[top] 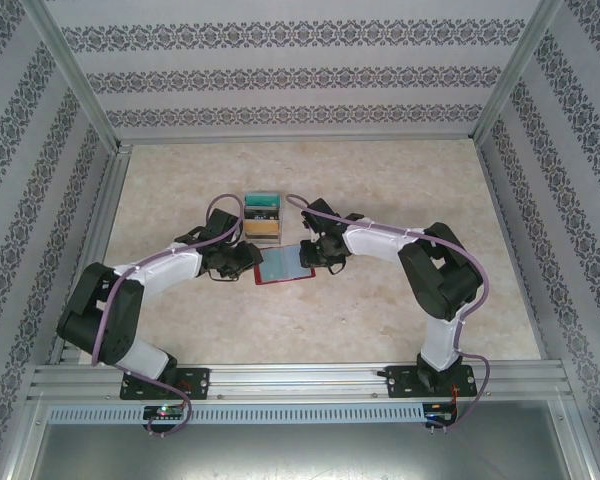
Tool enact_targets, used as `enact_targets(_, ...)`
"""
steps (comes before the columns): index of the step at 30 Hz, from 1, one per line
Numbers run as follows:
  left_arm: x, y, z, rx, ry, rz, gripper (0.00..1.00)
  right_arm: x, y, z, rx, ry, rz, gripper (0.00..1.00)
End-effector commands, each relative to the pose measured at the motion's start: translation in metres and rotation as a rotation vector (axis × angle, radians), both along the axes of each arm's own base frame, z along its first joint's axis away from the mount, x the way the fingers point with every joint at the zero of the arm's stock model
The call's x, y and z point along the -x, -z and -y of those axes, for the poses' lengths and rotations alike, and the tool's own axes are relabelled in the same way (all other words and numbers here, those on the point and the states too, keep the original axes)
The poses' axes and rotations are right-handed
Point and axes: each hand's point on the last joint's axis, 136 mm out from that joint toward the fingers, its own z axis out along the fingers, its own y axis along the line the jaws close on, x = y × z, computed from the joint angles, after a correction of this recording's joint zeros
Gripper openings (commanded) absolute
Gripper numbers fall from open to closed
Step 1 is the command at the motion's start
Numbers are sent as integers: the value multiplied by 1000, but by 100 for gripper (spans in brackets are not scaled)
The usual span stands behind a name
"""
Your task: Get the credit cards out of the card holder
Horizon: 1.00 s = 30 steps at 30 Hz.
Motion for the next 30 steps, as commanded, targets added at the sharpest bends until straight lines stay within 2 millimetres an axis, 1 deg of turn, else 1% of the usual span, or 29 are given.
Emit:
enact_targets(1,-15,-8,17,23,57,57,38,-4,14,4,43,34,-8,27)
enact_targets(6,-18,1,23,19,74,39,37,2,22,2,48,35,-27,26)
enact_targets(13,-15,20,23,0,78,-14,36,6,24,-2,44,29,-36,26)
enact_targets(16,-14,24,27,10,89,-25,36,7,25,-2,44,29,-40,26)
enact_targets(19,-16,23,34,30,104,-19,36,8,26,-3,42,27,-45,26)
enact_targets(23,-18,17,44,59,126,3,37,9,27,-5,36,27,-51,26)
enact_targets(27,-20,8,52,85,147,24,44,10,27,-6,32,28,-55,27)
enact_targets(29,-22,1,56,99,155,37,52,11,28,-7,32,27,-57,27)
enact_targets(30,-22,-2,58,103,160,42,53,11,29,-6,32,28,-60,27)
